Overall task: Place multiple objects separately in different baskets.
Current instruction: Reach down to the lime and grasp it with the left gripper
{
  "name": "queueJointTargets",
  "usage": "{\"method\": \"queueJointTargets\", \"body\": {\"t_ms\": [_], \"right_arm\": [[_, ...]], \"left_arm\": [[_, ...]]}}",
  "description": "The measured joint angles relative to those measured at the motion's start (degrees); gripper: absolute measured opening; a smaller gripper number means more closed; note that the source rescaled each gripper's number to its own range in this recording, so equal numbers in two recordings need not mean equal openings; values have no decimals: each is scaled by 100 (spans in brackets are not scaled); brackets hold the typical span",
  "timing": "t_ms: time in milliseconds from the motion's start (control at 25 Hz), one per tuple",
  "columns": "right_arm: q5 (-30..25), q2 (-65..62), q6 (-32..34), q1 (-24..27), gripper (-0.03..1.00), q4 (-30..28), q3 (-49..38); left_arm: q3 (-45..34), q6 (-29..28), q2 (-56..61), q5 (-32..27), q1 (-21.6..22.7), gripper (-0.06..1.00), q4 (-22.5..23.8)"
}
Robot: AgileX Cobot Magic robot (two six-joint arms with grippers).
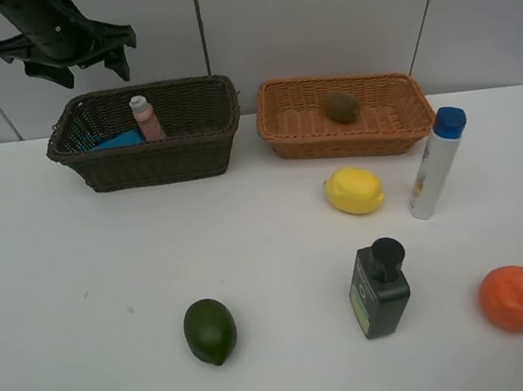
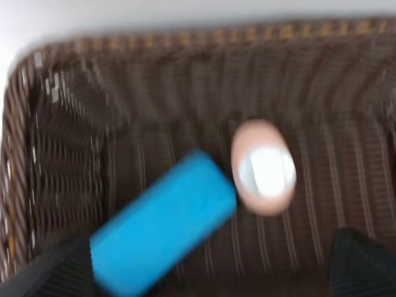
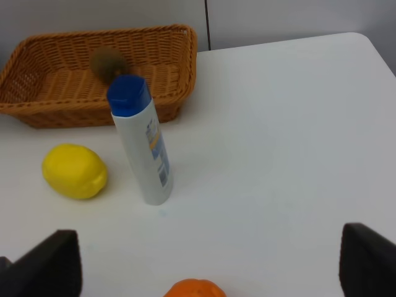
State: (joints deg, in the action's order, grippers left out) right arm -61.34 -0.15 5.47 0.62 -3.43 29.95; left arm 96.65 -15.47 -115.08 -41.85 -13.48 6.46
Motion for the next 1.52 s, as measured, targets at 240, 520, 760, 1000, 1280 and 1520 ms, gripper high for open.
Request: {"method": "queueJointTargets", "body": {"t_ms": [240,520,760,1000,1280,1520], "right_arm": [[0,0,0,0,98,0,0],[0,0,0,0,98,0,0],[0,0,0,0,98,0,0],[0,0,0,0,98,0,0],[0,0,0,0,98,0,0],[0,0,0,0,98,0,0]], "left_arm": [[12,0,528,-1941,-11,100,-1045],[-189,140,639,-2677,-217,100,-1692],[-916,133,643,-2690,-1156,100,-1797],[-1703,-303,646,-2694,-2054,100,-1735],[-2285,-1090,650,-2656,-2666,100,-1578],[-2449,-1840,643,-2245,-3083,100,-1567]]}}
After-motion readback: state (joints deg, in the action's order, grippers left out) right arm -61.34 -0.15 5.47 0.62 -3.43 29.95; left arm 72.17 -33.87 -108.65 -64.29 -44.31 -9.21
